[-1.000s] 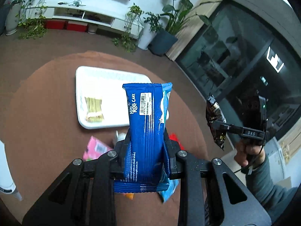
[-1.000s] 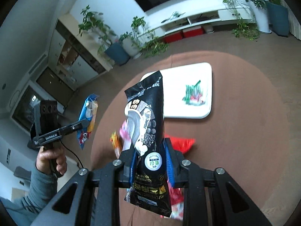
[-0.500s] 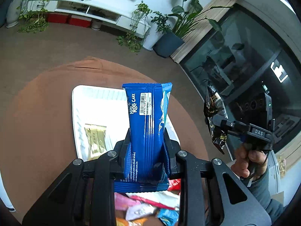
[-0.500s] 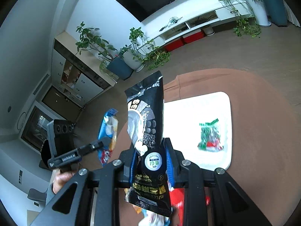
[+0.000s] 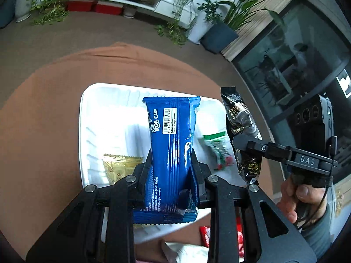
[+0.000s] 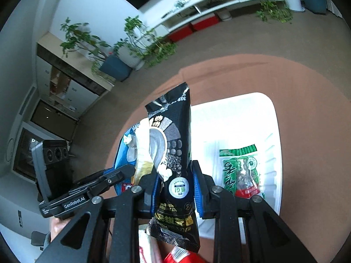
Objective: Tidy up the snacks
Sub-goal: 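Lower the blue packet into the tray while the right tool releases the black packet beside it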
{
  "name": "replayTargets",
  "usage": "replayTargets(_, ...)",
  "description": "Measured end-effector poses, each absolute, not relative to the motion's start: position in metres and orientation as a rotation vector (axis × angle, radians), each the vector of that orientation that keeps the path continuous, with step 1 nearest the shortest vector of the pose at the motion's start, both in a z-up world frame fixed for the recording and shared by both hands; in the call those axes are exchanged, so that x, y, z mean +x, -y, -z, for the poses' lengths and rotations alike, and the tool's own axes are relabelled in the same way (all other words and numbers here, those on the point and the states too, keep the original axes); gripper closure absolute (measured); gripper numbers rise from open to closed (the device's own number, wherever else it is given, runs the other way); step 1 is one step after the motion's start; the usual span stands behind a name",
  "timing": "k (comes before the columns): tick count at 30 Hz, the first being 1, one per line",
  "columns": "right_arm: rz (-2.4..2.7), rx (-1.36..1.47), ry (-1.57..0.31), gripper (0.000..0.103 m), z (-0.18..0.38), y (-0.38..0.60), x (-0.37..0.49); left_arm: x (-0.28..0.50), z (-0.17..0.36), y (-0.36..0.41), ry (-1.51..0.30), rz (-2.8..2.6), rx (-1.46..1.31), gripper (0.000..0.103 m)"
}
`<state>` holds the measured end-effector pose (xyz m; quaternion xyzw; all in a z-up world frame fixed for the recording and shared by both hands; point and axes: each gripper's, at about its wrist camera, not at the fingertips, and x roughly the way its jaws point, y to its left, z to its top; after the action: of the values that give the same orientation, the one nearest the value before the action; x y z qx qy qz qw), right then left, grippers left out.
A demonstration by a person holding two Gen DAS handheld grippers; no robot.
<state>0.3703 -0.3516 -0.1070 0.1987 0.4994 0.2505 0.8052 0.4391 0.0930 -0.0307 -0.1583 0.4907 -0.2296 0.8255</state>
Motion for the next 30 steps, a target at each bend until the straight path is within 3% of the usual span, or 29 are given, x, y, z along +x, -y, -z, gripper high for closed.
replayTargets(26,-0.425,0.256,-1.144,0.071,0.157,0.323,0.398,0.463,0.087,-0.04,-1.08,0.405,-0.202,0.075)
replayTargets(30,-0.429,0.24,-1.142,0.062,0.155,0.322,0.395,0.454,0.089,-0.038,-1.072,0.394,-0.198,0.056)
